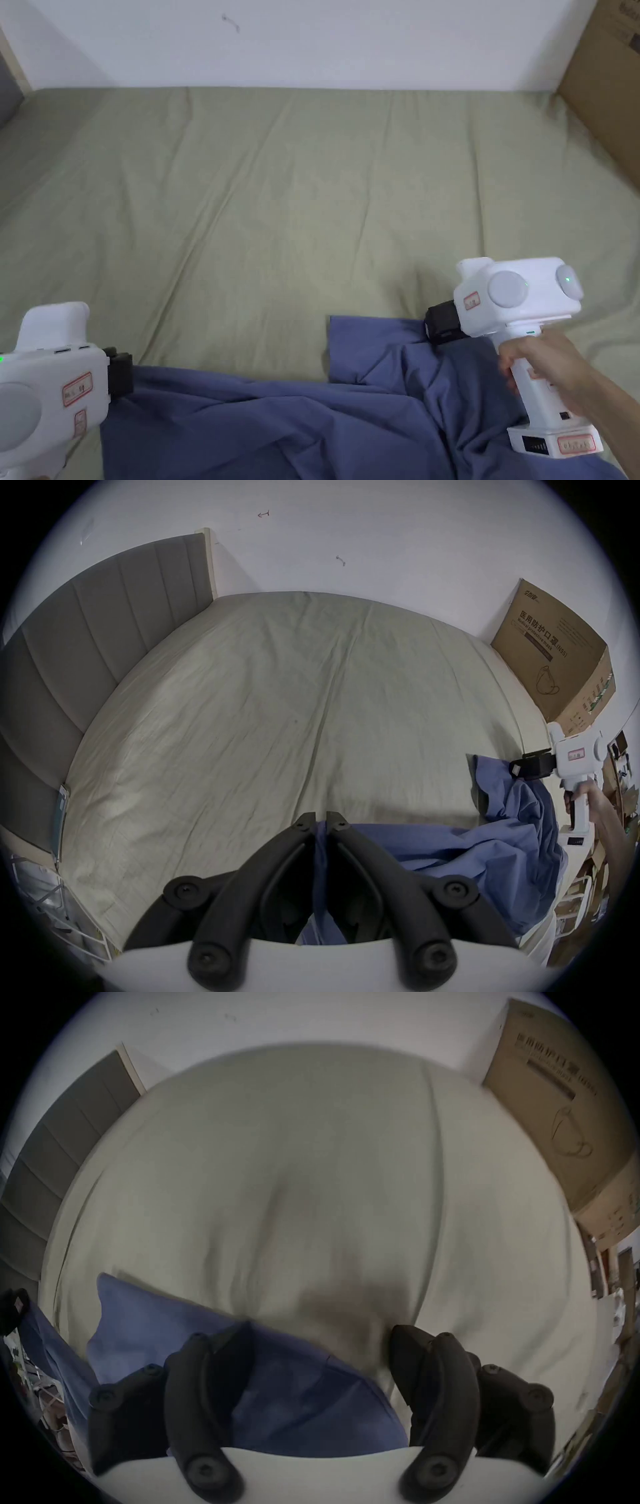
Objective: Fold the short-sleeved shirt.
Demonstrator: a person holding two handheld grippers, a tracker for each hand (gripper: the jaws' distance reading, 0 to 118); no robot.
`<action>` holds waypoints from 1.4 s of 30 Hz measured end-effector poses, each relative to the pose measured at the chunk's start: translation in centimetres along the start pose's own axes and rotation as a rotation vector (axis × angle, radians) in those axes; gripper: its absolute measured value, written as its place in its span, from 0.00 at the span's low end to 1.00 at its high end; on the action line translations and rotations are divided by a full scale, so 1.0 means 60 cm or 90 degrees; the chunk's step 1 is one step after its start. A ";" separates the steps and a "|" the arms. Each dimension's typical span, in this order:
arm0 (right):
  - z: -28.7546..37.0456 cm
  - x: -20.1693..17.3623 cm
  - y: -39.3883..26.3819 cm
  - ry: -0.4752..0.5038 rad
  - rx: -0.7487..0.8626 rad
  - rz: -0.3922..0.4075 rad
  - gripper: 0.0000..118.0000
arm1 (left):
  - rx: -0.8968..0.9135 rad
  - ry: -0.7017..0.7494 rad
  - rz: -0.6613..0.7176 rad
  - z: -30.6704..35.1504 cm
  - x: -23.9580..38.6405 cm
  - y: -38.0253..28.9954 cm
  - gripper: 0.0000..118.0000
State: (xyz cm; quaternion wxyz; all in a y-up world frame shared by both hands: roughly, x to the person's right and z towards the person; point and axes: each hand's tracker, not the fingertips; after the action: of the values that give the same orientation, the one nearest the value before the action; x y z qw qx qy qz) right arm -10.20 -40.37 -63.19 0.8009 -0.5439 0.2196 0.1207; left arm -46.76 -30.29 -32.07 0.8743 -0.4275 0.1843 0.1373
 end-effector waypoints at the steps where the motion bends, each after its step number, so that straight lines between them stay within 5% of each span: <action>1: 0.021 0.000 0.002 0.003 0.027 -0.025 0.59 | -0.001 -0.001 0.001 -0.004 -0.005 -0.001 0.03; 4: 0.042 -0.003 0.001 -0.010 0.031 0.010 0.05 | -0.007 0.003 0.004 -0.008 -0.005 0.001 0.03; 6: 0.045 -0.002 0.001 -0.045 0.035 0.006 0.05 | -0.002 0.009 0.011 -0.007 -0.008 0.003 0.03; 7: 0.047 0.004 0.002 -0.007 0.027 -0.014 0.05 | 0.002 0.008 0.016 -0.003 -0.008 0.006 0.03; 14: 0.128 0.029 0.007 0.008 0.102 -0.105 0.05 | 0.047 0.039 -0.015 0.043 -0.014 0.044 0.03; 31: 0.583 0.130 -0.050 -0.009 0.375 -0.177 0.04 | 0.264 0.052 -0.052 0.304 0.014 0.155 0.03; 42: 0.717 0.141 -0.058 0.024 0.453 -0.246 0.05 | 0.303 0.052 -0.028 0.342 0.010 0.225 0.03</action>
State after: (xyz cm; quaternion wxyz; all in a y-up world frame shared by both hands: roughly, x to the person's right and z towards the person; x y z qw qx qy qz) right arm 8.17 -2.35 -50.99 0.9429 -0.2659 0.1563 -0.1256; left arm -47.39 -5.79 -30.13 0.9449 -0.2185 0.2376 0.0536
